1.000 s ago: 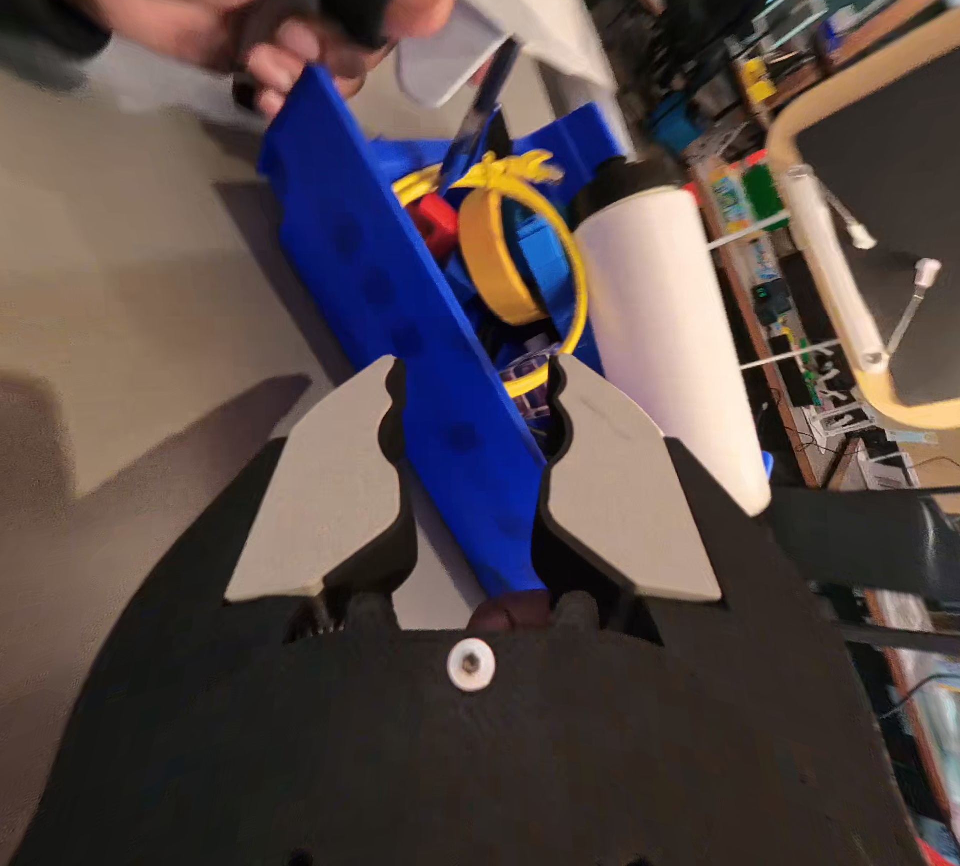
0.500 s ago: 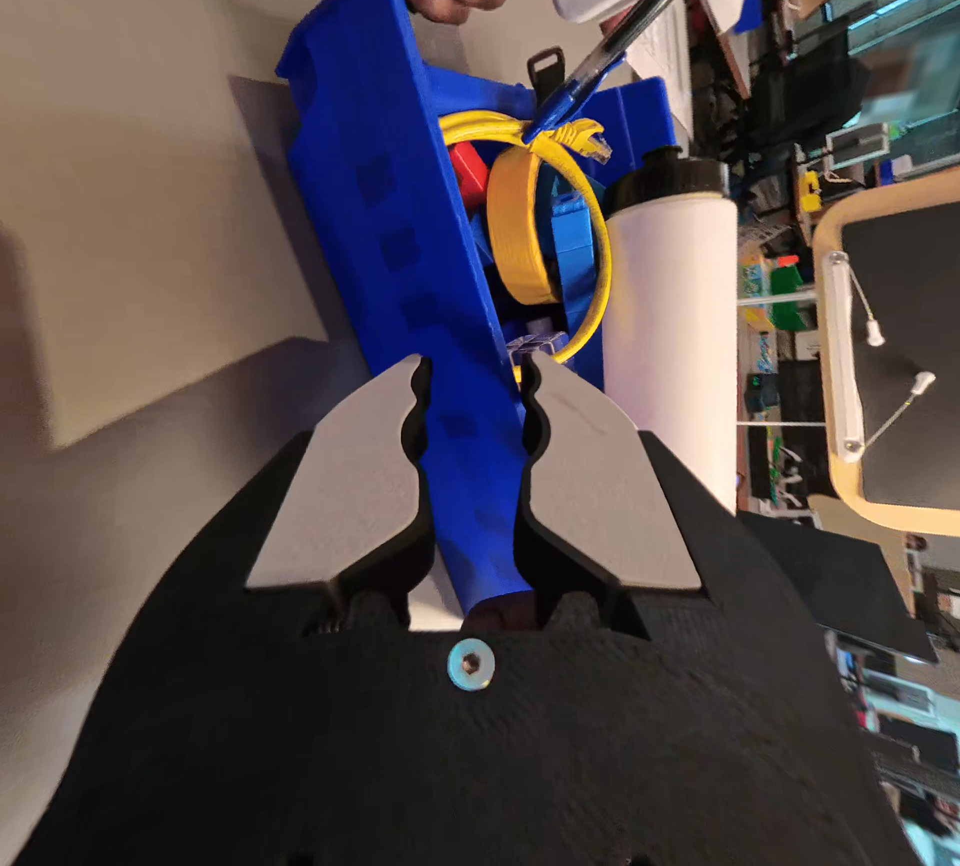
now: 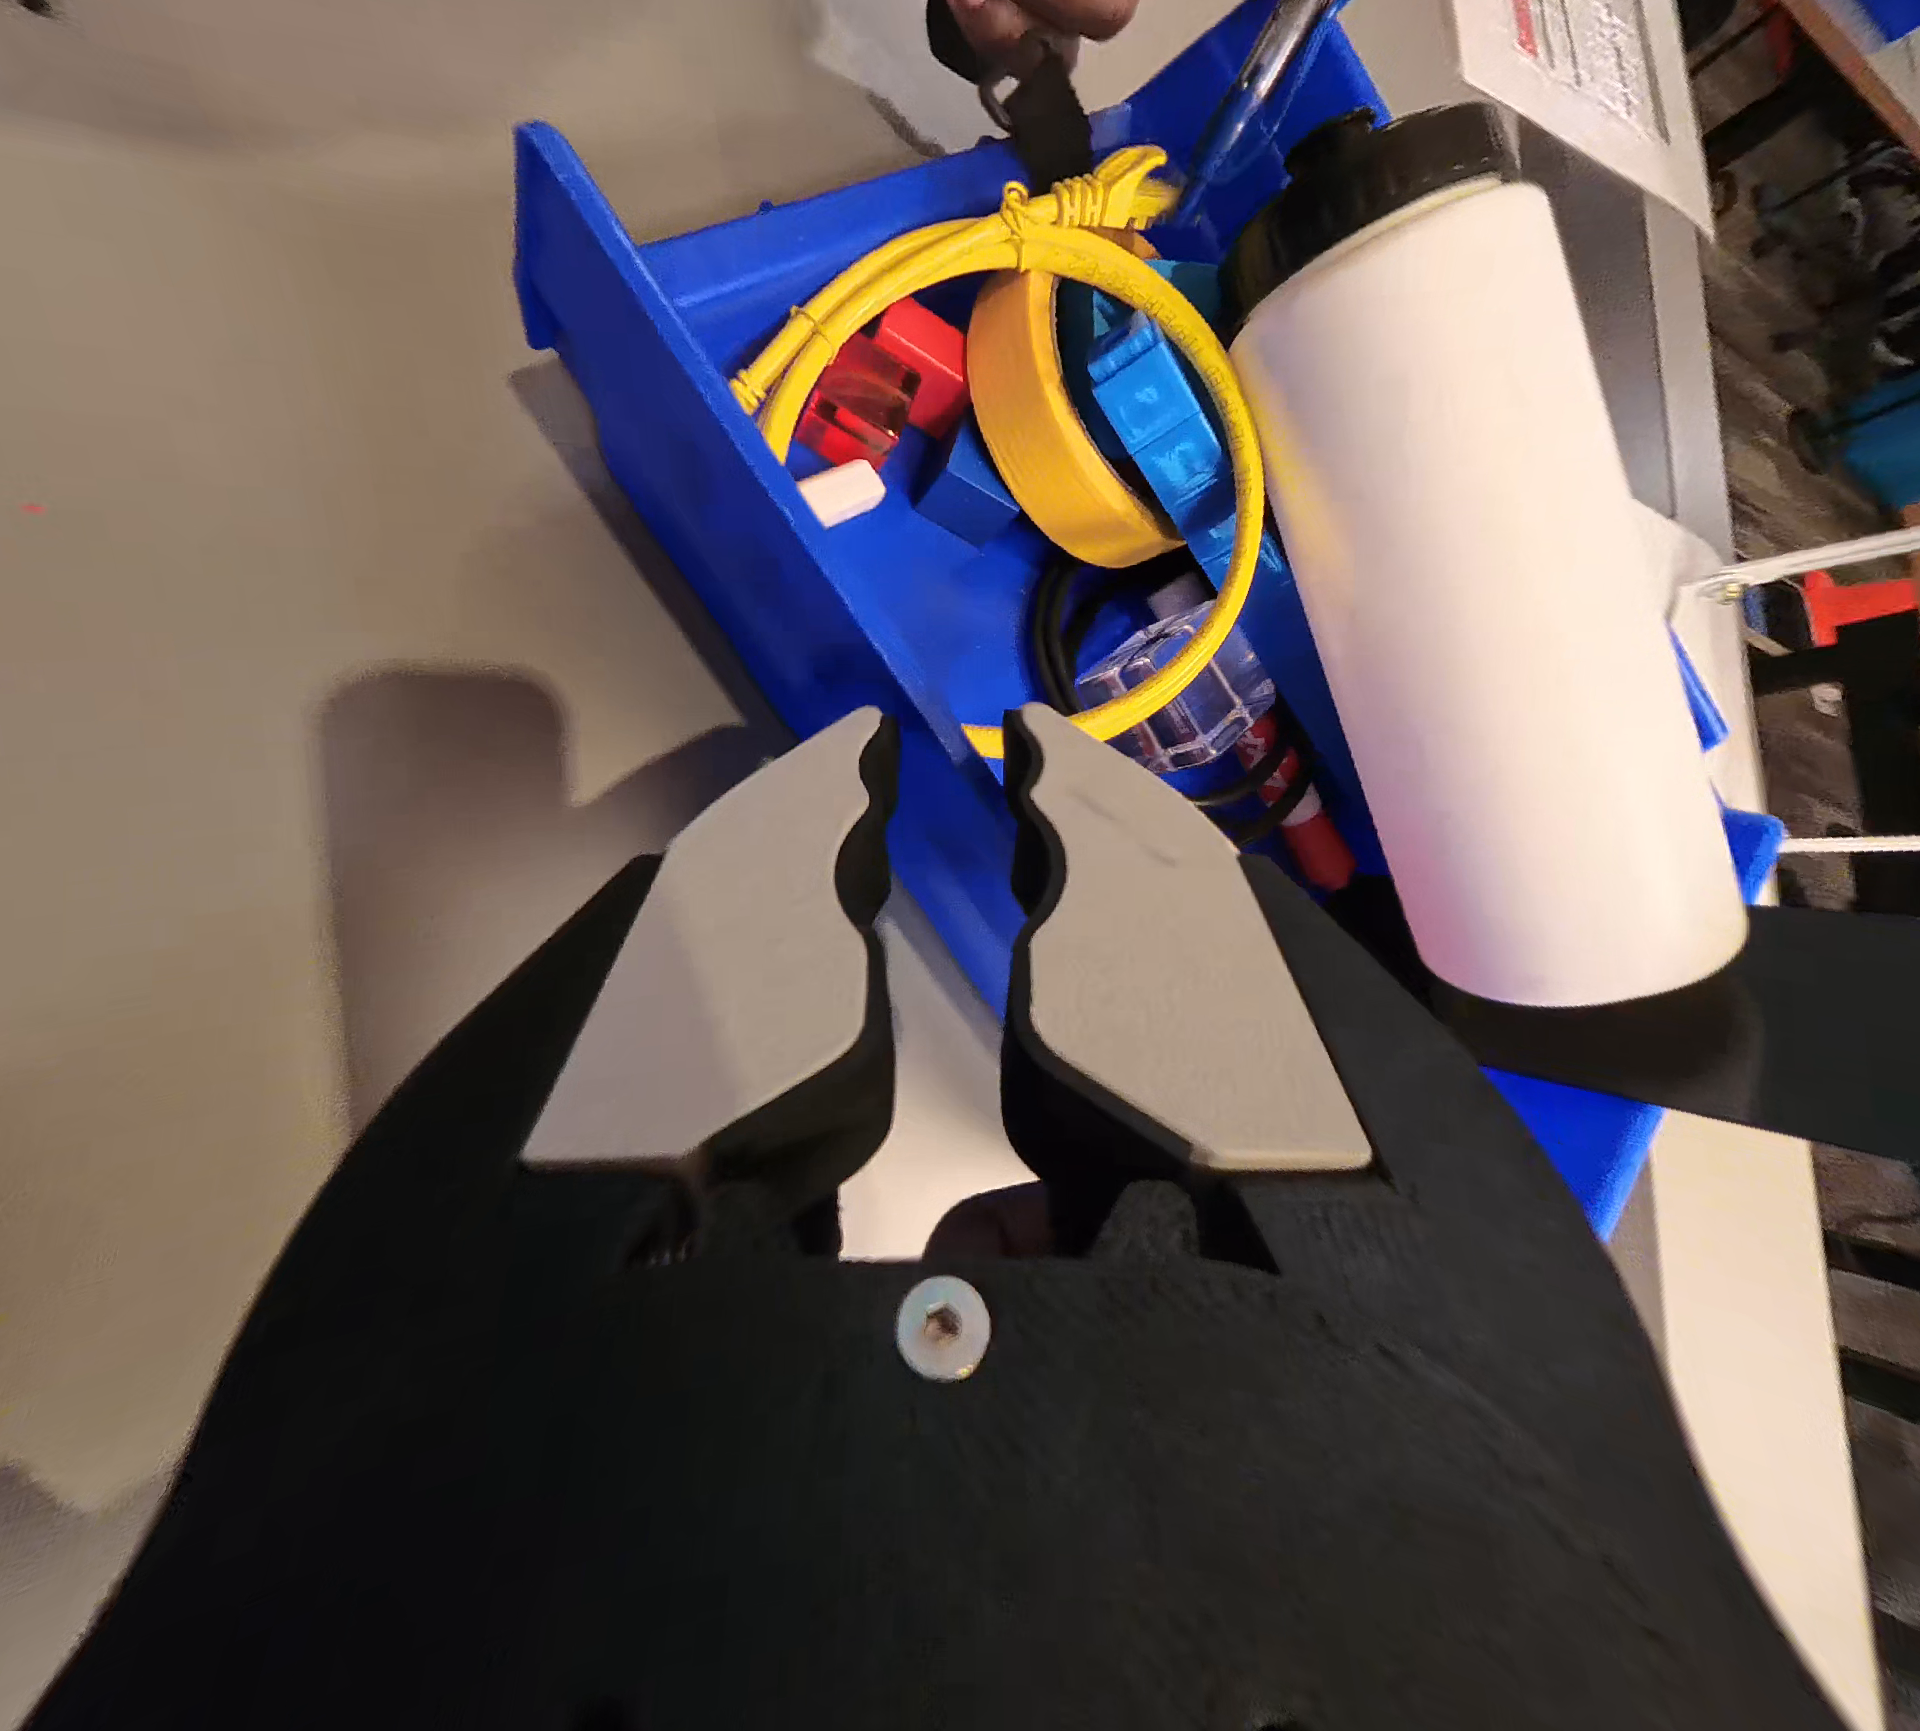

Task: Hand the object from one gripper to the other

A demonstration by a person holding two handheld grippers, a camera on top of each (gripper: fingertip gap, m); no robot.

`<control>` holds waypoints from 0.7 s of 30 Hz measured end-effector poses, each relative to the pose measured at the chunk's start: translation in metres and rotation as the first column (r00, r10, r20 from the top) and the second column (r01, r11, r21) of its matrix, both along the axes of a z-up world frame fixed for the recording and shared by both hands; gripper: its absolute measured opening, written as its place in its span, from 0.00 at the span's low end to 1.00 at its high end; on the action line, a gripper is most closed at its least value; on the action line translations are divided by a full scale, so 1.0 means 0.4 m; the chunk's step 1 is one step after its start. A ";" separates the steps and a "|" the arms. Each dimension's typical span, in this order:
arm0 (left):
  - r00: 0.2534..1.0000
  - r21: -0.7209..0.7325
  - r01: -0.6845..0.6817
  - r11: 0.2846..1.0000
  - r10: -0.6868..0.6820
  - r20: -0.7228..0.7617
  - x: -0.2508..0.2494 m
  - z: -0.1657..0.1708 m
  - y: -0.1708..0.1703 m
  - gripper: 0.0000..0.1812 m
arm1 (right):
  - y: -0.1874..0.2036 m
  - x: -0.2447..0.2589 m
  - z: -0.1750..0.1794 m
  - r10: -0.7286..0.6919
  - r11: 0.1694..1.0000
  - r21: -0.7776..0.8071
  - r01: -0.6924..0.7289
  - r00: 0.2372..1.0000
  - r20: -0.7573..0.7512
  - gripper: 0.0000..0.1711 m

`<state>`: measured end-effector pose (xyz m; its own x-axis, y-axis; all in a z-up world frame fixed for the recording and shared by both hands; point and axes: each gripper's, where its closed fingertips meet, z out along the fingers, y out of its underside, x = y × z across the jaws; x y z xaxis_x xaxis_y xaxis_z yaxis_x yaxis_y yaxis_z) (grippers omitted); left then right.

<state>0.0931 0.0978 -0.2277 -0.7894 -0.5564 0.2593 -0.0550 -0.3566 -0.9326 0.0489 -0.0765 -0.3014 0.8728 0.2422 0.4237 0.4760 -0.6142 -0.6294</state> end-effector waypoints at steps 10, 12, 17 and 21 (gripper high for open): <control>0.998 0.051 0.046 0.998 -0.048 0.038 -0.029 0.013 -0.028 0.05 | 0.002 0.013 0.022 -0.008 0.997 0.083 0.010 1.000 -0.022 0.21; 0.998 0.071 0.045 0.997 -0.048 0.046 -0.033 0.014 -0.030 0.05 | -0.004 0.025 0.027 -0.026 0.995 0.098 0.028 0.999 -0.025 0.23; 0.998 0.143 0.003 0.990 -0.012 0.064 -0.029 0.008 -0.031 0.05 | -0.031 0.062 0.013 -0.071 0.994 0.087 0.070 0.997 0.008 0.23; 0.992 0.204 -0.095 0.974 0.077 0.095 -0.011 0.004 -0.008 0.05 | -0.032 0.059 0.003 -0.051 0.994 0.096 0.047 0.998 0.044 0.18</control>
